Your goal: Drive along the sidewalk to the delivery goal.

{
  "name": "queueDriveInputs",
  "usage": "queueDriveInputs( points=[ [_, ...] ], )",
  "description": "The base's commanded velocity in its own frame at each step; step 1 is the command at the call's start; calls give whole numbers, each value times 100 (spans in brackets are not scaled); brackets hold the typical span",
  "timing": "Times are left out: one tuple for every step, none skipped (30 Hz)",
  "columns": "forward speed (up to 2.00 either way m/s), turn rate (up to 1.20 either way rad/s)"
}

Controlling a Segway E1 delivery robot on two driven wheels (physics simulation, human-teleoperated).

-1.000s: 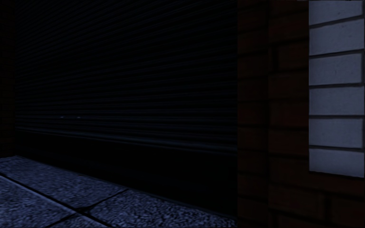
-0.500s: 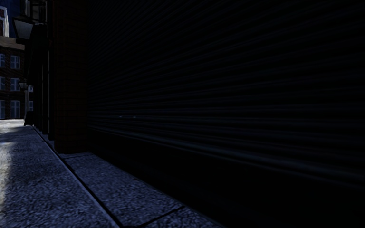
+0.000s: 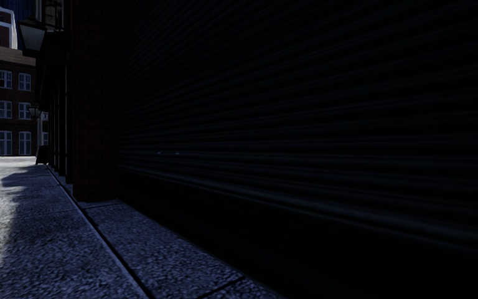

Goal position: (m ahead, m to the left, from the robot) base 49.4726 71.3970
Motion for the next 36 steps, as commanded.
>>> queueDriveInputs(
  points=[
    [0,0],
    [0,-4],
    [0,-12],
    [0,-18],
    [0,-20],
    [0,-21],
    [0,-22],
    [0,-22],
    [0,-22],
    [-24,-7],
    [-20,0],
    [-17,0],
    [-17,0],
    [-17,0],
    [-17,20],
    [-17,56],
    [-16,63],
    [-16,65],
    [-16,66],
    [-16,66],
    [-16,66],
    [-16,66],
    [-16,66],
    [-16,66],
    [-16,66],
    [-16,66],
    [-16,66],
    [-16,66],
    [-16,66],
    [-16,66],
    [-16,66],
    [-16,66],
    [-16,66],
    [-16,66],
    [-16,66],
    [-16,66]
  ],
)
